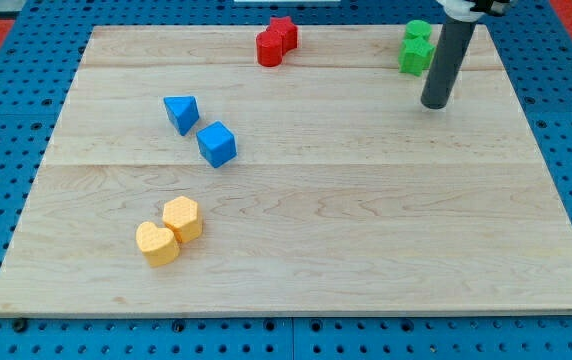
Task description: Slide the blue cube into the blue triangle
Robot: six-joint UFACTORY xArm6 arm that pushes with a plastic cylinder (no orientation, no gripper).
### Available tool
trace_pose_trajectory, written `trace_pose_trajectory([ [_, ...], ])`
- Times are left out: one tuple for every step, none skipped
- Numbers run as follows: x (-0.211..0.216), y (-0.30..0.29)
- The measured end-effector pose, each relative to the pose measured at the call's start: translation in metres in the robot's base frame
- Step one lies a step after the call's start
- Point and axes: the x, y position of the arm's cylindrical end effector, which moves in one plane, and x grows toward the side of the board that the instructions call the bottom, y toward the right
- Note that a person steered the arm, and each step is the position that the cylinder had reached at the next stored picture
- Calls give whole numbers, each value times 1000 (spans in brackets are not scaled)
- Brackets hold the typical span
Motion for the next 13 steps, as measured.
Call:
trace_pose_trajectory([
  [25, -75],
  [24, -171],
  [22, -273],
  [-5, -293],
  [-12, -283],
  [-12, -326],
  [-7, -323],
  [-7, -250],
  [2, -183],
  [54, -166],
  [83, -214],
  [80, -290],
  [71, -344],
])
